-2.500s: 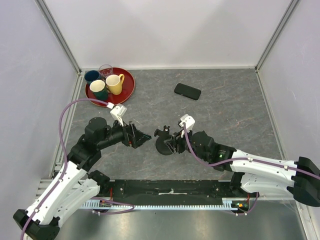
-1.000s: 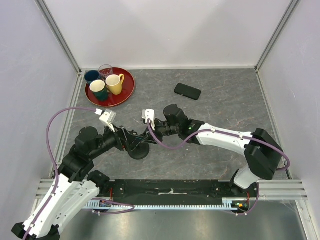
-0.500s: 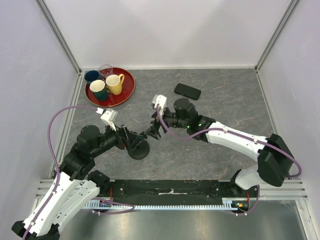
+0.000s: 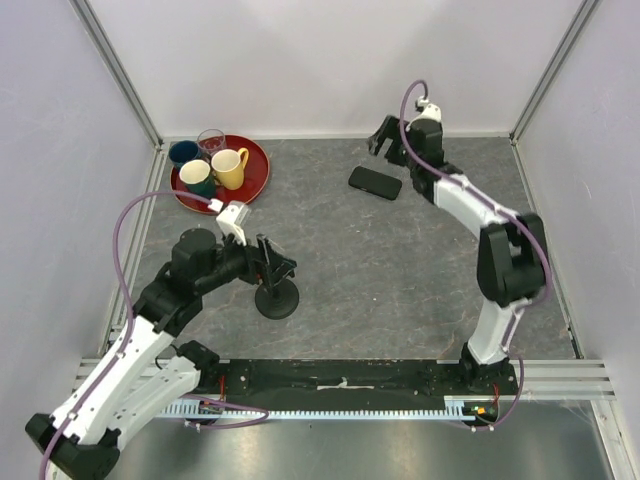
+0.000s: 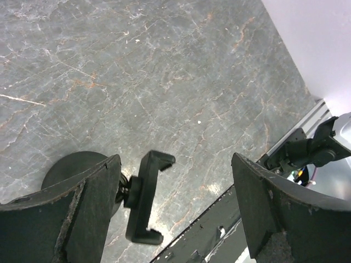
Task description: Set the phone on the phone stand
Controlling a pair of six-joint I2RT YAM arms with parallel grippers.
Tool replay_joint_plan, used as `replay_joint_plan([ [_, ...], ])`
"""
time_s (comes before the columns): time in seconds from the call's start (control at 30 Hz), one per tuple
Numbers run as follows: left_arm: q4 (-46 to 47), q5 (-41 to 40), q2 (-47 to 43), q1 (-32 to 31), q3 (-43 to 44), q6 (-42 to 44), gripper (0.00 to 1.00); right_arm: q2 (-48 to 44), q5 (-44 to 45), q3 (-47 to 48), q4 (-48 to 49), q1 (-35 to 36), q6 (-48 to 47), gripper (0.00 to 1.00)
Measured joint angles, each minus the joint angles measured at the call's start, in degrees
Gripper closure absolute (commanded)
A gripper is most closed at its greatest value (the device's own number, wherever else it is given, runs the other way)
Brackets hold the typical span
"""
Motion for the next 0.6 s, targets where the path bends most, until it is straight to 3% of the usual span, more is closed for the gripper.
replay_joint_plan([
  [0.17,0.42,-1.03,7.41,0.00,5.29,2.67,0.11,19.56,-1.36,19.47,-5.49,-6.32,4.17,0.02],
  [0.3,0.81,-1.68,12.46,0.00,11.15,5.35,0.11,32.04,-3.52,33.55,-14.67,-8.46,1.11,0.02],
  [0.6,4.42,-1.86,24.04,0.00,23.17,8.81,0.11,36.65,-5.57,39.50,-27.78,-8.52,-7.48,0.02],
])
